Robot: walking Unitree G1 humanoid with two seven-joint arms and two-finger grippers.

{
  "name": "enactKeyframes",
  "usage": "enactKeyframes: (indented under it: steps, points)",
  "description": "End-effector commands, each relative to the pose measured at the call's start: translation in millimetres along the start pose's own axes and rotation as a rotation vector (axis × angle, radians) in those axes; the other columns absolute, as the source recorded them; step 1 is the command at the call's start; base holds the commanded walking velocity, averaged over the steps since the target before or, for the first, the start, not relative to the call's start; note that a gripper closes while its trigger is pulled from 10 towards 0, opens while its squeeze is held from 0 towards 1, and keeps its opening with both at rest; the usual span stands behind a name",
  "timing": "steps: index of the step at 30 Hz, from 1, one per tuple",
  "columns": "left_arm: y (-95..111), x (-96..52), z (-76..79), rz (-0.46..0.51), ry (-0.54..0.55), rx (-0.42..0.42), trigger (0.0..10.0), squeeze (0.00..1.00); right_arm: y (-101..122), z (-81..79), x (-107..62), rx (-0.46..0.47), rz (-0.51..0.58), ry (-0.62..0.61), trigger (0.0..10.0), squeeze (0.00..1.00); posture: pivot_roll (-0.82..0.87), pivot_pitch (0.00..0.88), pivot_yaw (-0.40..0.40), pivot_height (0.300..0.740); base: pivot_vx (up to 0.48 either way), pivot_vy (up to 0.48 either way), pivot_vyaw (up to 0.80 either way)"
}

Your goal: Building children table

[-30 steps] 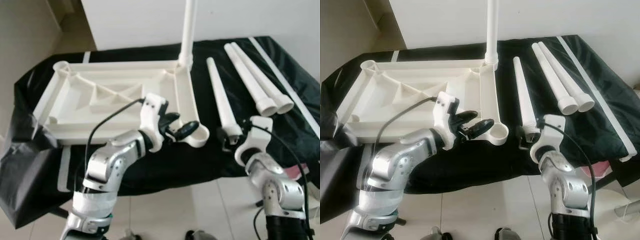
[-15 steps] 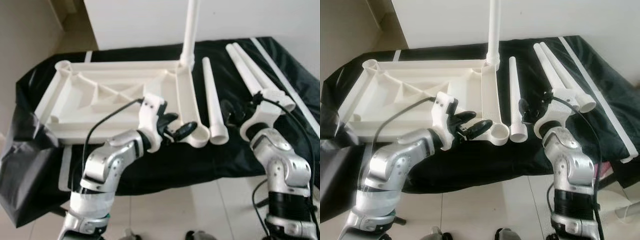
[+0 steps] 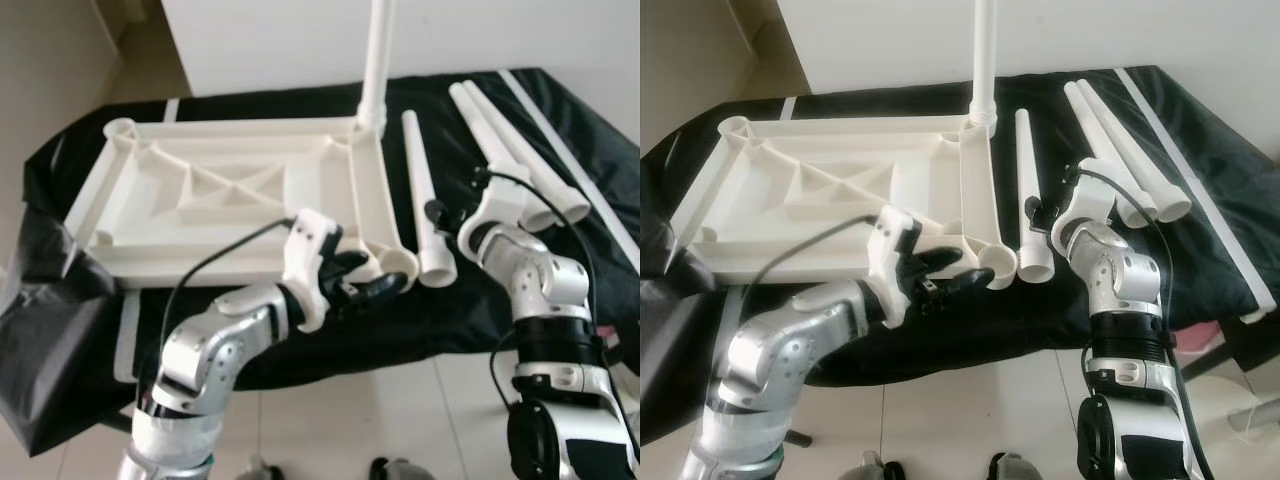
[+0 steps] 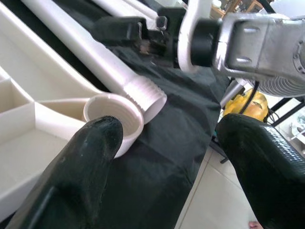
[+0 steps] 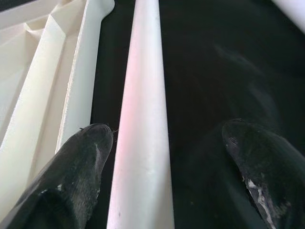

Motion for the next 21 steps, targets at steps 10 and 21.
enactKeyframes:
  steps: [10,21]
  points:
    - [-3.4,-6.0,2.4,-0.026,0.021,-0.035,10.0,0.0,4.3,-18.0,17.1,-0.001,-0.07,0.031,10.0,0.0,0.01,0.267,0.025,0.74,0.0,0.0,0.0]
    - [-1.8,-7.3,4.3,-0.023,0.036,-0.047,10.0,0.0,5.5,-29.9,28.1,-0.081,-0.214,0.051,10.0,0.0,0.01,0.264,0.015,0.74,0.0,0.0,0.0]
Point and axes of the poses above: a point about 5 cm out from each wrist's last joint towards the gripper, its own x axis pointing out of the wrist towards the gripper, its own y axis along the axis of the wrist's last joint, z = x × y, the point moved 2 cm from there along x, pointing out of the wrist towards the gripper, and after that the axes turned 4 degrees about x, right-handed, at the moved point
